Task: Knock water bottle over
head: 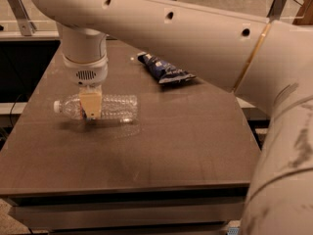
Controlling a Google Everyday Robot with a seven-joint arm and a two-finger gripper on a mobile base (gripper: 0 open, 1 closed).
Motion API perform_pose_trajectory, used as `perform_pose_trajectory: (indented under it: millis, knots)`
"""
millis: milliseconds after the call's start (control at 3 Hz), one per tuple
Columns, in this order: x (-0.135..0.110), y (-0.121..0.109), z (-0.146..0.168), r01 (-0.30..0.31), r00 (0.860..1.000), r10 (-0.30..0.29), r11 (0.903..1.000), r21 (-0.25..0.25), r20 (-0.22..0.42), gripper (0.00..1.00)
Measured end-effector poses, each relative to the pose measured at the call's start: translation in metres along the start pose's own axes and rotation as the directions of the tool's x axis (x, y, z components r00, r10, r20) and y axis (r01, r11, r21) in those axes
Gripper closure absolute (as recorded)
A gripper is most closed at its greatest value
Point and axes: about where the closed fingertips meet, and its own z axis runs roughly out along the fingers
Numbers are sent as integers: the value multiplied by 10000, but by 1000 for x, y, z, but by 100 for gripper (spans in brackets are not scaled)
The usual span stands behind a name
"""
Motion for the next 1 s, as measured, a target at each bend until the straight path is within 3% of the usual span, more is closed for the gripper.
perform_pose_trajectory:
  millis: [333, 667, 1000]
  knots:
    - [-2, 4, 2, -11, 9999, 13, 9999, -118, 129, 13]
    - [-3, 6, 4, -6, 9997, 11, 9998, -189, 263, 0]
    - [-6, 8, 7, 51, 9990, -38, 9996, -287, 441, 0]
